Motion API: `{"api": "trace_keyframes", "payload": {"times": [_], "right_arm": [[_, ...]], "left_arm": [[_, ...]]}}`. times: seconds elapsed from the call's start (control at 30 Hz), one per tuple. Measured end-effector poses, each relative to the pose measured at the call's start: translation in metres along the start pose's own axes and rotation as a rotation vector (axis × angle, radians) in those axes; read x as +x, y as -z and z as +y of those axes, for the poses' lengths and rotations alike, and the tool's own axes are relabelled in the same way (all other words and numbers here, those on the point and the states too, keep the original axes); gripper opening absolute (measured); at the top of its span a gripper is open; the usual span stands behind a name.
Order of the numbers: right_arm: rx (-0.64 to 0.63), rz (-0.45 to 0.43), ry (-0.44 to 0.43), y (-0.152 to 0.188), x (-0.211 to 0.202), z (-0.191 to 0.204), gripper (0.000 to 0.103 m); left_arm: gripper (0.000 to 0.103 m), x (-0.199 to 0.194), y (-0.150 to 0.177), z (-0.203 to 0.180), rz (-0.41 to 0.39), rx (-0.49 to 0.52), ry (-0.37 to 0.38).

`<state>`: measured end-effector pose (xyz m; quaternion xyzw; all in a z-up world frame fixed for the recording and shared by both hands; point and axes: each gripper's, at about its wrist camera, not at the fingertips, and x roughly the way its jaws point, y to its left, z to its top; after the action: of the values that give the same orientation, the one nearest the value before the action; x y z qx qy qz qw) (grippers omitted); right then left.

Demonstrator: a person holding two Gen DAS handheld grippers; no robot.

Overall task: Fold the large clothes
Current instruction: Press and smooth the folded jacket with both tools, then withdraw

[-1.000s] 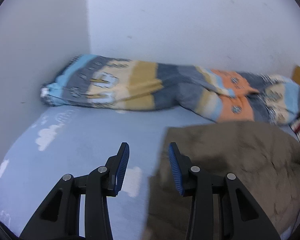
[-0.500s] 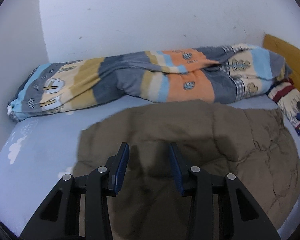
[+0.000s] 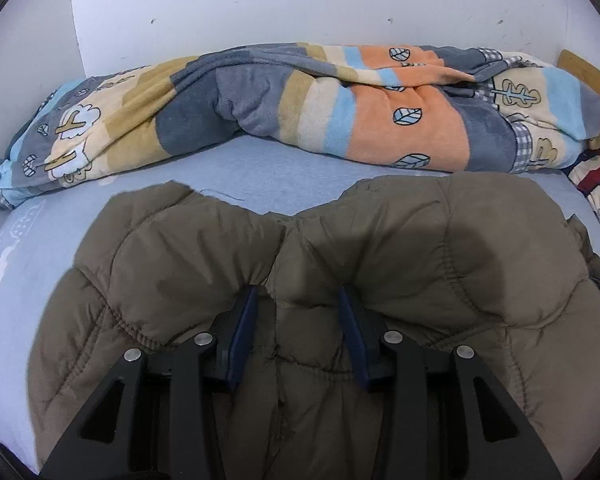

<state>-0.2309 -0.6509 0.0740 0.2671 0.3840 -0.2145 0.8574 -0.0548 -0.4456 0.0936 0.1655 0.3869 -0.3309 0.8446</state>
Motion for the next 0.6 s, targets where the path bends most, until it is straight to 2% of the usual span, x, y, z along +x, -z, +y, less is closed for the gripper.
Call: {"api": "trace_keyframes", "payload": {"times": [0.13,0.2,0.3,0.33,0.37,0.43,0.53,0.6], "right_arm": [[0.039,-0.005,-0.041,-0.003,0.011,-0.01,0.063],[0.052,0.011,-0.049,-0.003,0.014,-0.013,0.063],[0.01,0.045,0.013,-0.007,0.007,-0.001,0.063],[-0.008,0.036,0.03,-0.006,-0.005,0.005,0.062],[-0.014,0.01,0.02,-0.003,-0.021,0.01,0.061],[-0.027,-0.05,-0.075,0.007,-0.061,0.019,0.061],[-0.062,-0.116,-0.041,0.027,-0.108,0.028,0.061],[-0.051,-0.093,-0.051,0.051,-0.12,0.029,0.061]], "left_arm": [[0.041,0.013,0.0,0.001,0.0,-0.025,-0.002],[0.041,0.016,-0.001,-0.005,0.019,0.0,-0.047],[0.041,0.003,0.001,-0.009,0.032,0.03,-0.095],[0.041,-0.005,0.002,-0.006,0.032,0.024,-0.086],[0.041,-0.023,0.005,-0.001,0.017,-0.003,-0.04],[0.041,-0.057,0.015,0.008,-0.023,-0.021,0.027],[0.048,-0.093,0.036,0.016,-0.063,0.004,-0.017],[0.048,-0.097,0.058,0.023,0.002,-0.004,-0.018]]}}
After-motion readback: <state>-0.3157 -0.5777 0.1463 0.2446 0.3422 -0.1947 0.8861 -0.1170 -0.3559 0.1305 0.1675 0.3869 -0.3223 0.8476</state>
